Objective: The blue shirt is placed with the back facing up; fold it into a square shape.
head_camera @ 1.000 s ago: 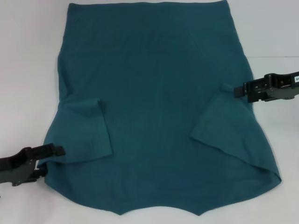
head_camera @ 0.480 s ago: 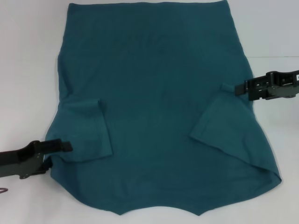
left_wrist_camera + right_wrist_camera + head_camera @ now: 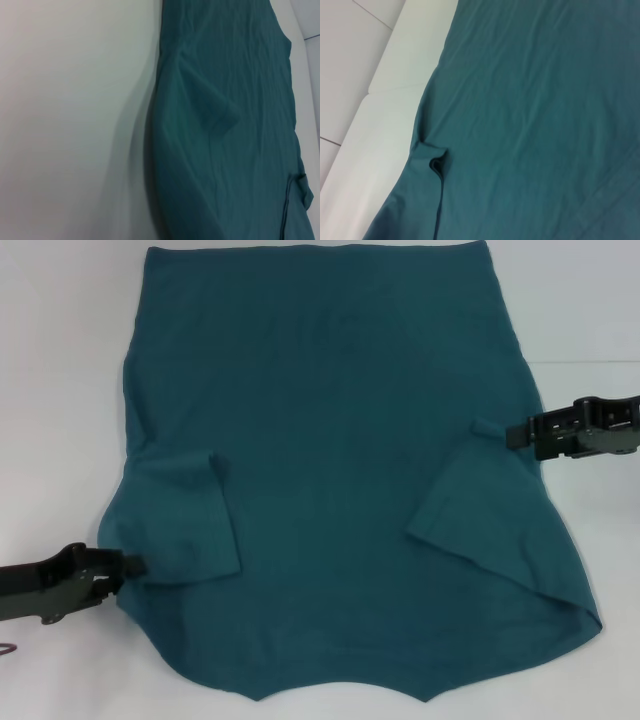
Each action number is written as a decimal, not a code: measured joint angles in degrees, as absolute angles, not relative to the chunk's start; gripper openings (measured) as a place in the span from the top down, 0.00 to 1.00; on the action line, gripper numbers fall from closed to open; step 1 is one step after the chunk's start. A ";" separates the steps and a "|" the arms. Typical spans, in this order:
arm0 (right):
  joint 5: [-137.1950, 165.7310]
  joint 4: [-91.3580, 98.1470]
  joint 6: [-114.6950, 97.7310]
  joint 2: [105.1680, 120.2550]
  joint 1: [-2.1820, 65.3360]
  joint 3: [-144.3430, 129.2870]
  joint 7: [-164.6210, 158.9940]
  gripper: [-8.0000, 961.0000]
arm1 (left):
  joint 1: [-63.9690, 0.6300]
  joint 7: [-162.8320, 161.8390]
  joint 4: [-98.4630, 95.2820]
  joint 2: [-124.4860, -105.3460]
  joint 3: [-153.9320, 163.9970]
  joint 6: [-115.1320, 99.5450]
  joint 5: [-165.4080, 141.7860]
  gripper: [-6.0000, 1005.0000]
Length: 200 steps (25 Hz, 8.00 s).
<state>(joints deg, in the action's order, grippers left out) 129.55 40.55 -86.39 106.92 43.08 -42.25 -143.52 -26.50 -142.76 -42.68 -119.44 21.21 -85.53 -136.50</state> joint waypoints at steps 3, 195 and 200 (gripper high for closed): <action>129.54 40.58 -86.50 106.85 42.94 -42.26 -143.27 0.30 | -26.52 -142.64 -42.61 -119.44 21.25 -85.52 -136.53 0.54; 132.05 29.74 -33.25 114.20 50.48 -50.88 -135.98 0.93 | -50.18 -153.97 -32.85 -117.16 42.02 -40.63 -142.43 0.96; 133.50 28.20 -30.05 114.33 51.61 -51.99 -135.93 0.93 | -51.06 -154.14 -30.58 -117.20 42.02 -37.45 -142.44 0.96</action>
<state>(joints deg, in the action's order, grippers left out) 133.50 28.20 -30.05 114.33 51.61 -51.99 -135.93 -51.06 -154.14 -30.58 -117.20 42.02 -37.45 -142.44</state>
